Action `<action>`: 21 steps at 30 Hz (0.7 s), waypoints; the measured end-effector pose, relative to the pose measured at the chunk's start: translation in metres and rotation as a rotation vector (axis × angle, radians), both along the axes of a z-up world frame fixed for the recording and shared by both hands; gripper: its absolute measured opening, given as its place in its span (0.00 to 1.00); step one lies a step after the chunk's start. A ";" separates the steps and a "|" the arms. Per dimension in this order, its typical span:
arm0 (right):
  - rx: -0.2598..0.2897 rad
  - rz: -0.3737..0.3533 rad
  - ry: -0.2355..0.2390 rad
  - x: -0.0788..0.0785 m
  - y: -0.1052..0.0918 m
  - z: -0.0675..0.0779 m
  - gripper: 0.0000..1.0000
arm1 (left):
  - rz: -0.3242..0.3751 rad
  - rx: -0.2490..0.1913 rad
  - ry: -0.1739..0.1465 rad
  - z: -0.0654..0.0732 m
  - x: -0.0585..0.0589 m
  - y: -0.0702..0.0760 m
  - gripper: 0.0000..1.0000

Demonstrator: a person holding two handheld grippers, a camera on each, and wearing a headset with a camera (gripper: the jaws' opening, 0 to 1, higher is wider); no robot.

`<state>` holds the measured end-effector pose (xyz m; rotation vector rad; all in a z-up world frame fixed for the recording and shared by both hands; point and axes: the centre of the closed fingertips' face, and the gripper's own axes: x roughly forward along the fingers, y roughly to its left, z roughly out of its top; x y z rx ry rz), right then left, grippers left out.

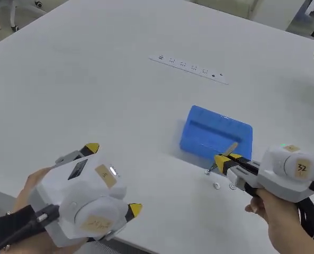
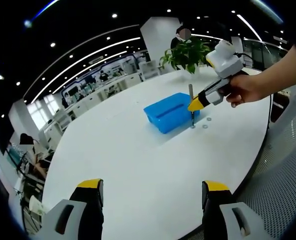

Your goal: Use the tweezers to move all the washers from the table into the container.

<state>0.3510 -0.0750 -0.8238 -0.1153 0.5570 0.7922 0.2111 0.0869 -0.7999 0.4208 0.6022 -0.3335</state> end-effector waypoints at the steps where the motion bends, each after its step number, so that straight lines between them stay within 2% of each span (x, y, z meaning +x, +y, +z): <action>1: 0.005 -0.001 -0.005 0.000 0.000 0.000 0.03 | 0.001 -0.001 0.000 0.000 0.000 0.000 0.83; 12: -0.025 0.011 -0.025 -0.002 0.005 0.001 0.03 | 0.008 -0.003 -0.008 0.002 0.001 0.001 0.83; 17: -0.065 0.036 -0.063 -0.006 0.010 0.000 0.03 | 0.003 0.001 -0.004 0.001 0.000 0.001 0.83; 21: -0.067 0.032 -0.067 -0.006 0.009 0.000 0.03 | 0.004 0.003 -0.002 0.001 0.000 0.001 0.82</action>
